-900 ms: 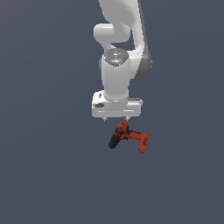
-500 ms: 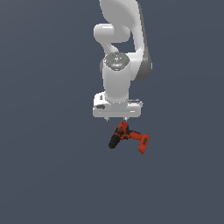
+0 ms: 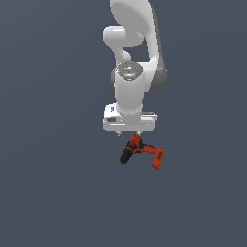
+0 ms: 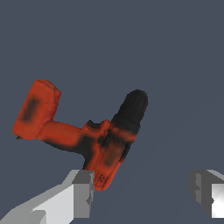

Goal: Pick up the object and move it to a goal position.

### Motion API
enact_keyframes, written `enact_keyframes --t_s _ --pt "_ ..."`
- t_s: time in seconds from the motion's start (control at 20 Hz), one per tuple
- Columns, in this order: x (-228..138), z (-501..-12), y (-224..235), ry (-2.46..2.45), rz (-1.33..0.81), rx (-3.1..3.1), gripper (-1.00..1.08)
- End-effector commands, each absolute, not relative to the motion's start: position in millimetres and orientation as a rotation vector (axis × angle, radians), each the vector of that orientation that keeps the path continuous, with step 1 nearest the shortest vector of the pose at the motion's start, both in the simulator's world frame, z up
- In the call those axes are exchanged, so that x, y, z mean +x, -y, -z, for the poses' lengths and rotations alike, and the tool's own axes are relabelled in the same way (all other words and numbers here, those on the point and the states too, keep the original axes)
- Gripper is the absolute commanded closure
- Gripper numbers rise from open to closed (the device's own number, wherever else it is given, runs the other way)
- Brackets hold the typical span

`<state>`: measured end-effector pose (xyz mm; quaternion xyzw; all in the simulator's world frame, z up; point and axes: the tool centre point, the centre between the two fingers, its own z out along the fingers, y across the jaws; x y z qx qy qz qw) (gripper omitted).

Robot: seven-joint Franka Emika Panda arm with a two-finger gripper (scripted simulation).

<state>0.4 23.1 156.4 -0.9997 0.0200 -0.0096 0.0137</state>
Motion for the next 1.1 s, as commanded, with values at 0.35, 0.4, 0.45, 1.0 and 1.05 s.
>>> enact_keyframes --t_s 0.35,0.4,0.45,1.0,1.05 --pt "10 -128 -25 -0.212 0.145 -3.120 -0.60" --pt "11 -124 -26 -0.234 0.164 -3.120 -0.60" --pt "12 -120 -26 -0.257 0.183 -3.120 -0.60" --pt "23 -81 -24 -0.508 0.433 -3.094 -0.60" --pt "24 -79 -24 -0.529 0.458 -3.089 -0.60"
